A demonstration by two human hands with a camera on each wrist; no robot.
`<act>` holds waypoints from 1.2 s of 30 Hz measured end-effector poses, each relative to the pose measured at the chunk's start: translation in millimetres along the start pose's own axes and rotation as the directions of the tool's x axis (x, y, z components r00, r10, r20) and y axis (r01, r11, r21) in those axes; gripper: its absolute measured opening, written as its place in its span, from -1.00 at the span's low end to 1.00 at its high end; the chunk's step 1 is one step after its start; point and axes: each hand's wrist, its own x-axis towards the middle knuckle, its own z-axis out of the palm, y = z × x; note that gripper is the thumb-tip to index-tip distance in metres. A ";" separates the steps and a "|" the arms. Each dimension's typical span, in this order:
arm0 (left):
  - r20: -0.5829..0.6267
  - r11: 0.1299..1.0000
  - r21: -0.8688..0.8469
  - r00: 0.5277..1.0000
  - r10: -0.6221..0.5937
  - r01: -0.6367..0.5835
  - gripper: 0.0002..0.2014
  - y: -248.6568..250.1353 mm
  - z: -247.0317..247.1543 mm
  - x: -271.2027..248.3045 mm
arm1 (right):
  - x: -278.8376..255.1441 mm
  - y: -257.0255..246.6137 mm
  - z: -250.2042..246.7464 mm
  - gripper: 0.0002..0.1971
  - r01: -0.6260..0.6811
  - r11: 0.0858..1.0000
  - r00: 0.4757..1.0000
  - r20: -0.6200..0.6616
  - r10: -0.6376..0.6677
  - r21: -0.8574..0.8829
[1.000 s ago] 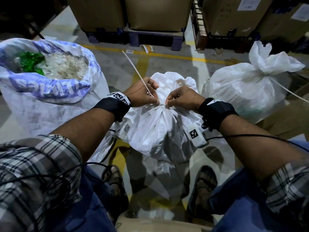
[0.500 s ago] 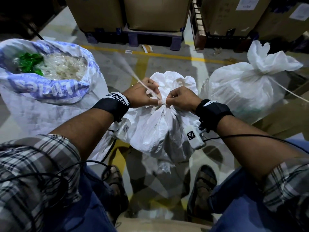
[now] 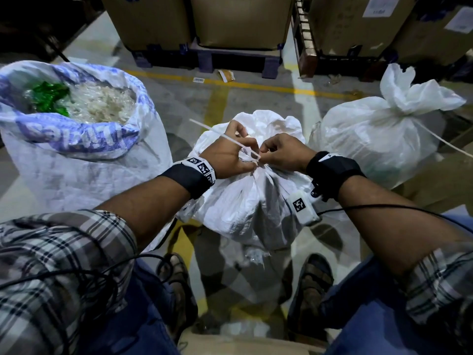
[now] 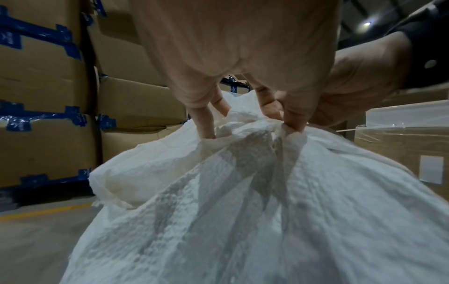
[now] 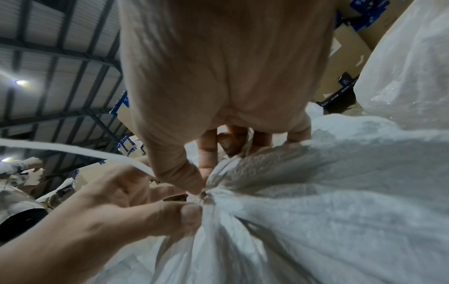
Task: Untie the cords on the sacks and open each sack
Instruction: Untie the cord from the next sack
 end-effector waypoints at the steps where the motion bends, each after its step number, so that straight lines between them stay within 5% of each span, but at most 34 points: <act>1: 0.002 1.000 0.011 1.000 0.007 -0.007 -0.77 0.0 0.0 -0.3 | -0.5 -0.5 -1.2 -0.92 0.007 1.000 1.000 0.003 -0.007 -0.009; 16: -0.029 0.995 -0.091 0.999 -0.042 0.039 -0.78 1.1 0.1 6.5 | 2.7 13.6 -16.3 -0.95 0.070 0.987 0.997 0.035 -0.075 0.145; 24: 0.086 0.994 -0.109 0.996 -0.014 0.024 -0.87 -29.4 -26.2 4.2 | -0.6 11.2 -21.7 -0.91 0.092 0.983 0.993 0.058 -0.102 0.161; 31: -0.008 0.995 -0.095 1.000 0.000 -0.001 -0.78 -8.2 -17.1 7.7 | 3.7 10.9 -18.2 -0.91 0.064 0.980 0.998 0.004 -0.066 0.187; 36: 0.048 0.999 -0.031 0.999 0.007 -0.006 -0.82 -7.5 -19.3 12.7 | 2.2 10.2 -17.1 -0.89 0.071 0.974 0.997 0.021 -0.078 0.217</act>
